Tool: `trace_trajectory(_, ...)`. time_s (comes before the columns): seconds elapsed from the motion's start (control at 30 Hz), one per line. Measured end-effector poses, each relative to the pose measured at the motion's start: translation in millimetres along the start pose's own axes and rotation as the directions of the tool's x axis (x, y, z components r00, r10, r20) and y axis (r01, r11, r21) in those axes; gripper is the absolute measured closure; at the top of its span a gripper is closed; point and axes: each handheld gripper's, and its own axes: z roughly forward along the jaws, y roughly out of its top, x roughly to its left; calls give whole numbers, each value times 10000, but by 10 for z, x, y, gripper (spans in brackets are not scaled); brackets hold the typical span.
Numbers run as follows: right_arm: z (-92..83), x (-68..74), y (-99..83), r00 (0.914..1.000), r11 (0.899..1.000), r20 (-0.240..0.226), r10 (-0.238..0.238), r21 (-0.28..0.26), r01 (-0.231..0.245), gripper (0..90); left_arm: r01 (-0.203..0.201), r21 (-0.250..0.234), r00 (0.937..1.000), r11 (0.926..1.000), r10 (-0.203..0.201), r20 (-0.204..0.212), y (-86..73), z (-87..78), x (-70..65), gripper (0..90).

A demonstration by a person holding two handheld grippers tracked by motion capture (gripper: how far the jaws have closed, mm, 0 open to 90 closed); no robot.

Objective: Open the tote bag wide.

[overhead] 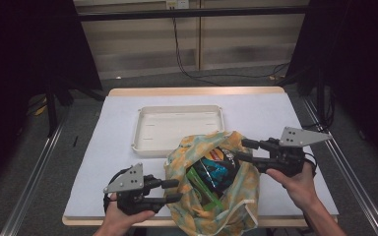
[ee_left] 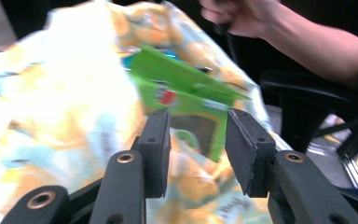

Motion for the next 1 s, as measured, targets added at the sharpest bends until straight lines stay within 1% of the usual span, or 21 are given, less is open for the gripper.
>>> trace_trajectory(0.03,9,31,-16,10000,10000,-92,9,80,-9,589,-17,100,9999,9999,18,-142,-4,14,44,601)
trace_trajectory(0.07,22,65,-33,9998,9998,-174,-32,197,35,597,63,141,9995,9999,-59,-307,-15,33,90,596)
trace_trajectory(0.1,32,101,-50,9996,9997,-264,-47,249,54,598,63,141,9995,9999,-59,-307,-15,33,90,595)
trace_trajectory(0.13,37,137,-65,9993,9996,-376,-41,266,51,598,344,76,9990,9994,-342,-288,-45,66,160,596)
trace_trajectory(0.17,35,175,-78,9990,9996,-452,-37,285,50,600,379,159,9986,9992,-373,-367,-61,71,180,596)
trace_trajectory(0.2,35,175,-78,9990,9996,-452,-37,285,50,600,379,159,9986,9992,-373,-367,-61,71,180,595)
trace_trajectory(0.23,33,256,-96,9979,9995,-637,-68,311,87,604,395,211,9982,9990,-385,-453,-79,71,193,595)
trace_trajectory(0.27,30,296,-102,9976,9991,-684,-119,399,147,605,419,241,9980,9988,-407,-484,-97,63,208,595)
trace_trajectory(0.3,30,296,-102,9976,9991,-684,-119,399,147,605,503,237,9972,9985,-489,-558,-116,49,217,595)
trace_trajectory(0.37,24,370,-125,9962,9993,-868,-51,377,84,604,615,207,9964,9979,-602,-597,-155,27,230,595)
trace_trajectory(0.4,33,441,-157,9948,9985,-1019,-29,538,84,604,590,243,9966,9980,-575,-597,-173,21,237,591)
trace_trajectory(0.43,33,441,-157,9948,9985,-1019,-29,538,84,604,621,249,9961,9978,-604,-638,-193,24,243,591)
trace_trajectory(0.47,45,477,-180,9938,9980,-1113,-15,627,85,599,735,227,9954,9970,-719,-638,-211,32,244,587)
trace_trajectory(0.53,66,541,-225,9914,9970,-1304,82,774,19,595,720,291,9954,9970,-700,-654,-227,43,251,584)
trace_trajectory(0.6,92,605,-267,9886,9961,-1501,84,879,48,592,719,298,9954,9970,-699,-651,-233,55,257,580)
trace_trajectory(0.77,198,678,-412,9808,9911,-1931,279,1328,-20,579,754,462,9951,9961,-722,-682,-280,96,274,570)
trace_trajectory(0.83,235,682,-462,9795,9889,-1984,345,1487,-48,559,810,522,9947,9953,-774,-672,-298,107,279,563)
trace_trajectory(0.87,276,685,-497,9781,9871,-2030,454,1593,-128,542,814,569,9946,9951,-774,-697,-300,109,277,563)
trace_trajectory(0.93,299,689,-512,9774,9864,-2063,466,1639,-125,536,794,556,9946,9953,-753,-720,-299,109,275,563)
trace_trajectory(1.0,337,697,-534,9756,9833,-2148,458,1818,-61,506,776,513,9945,9957,-737,-745,-299,112,270,563)
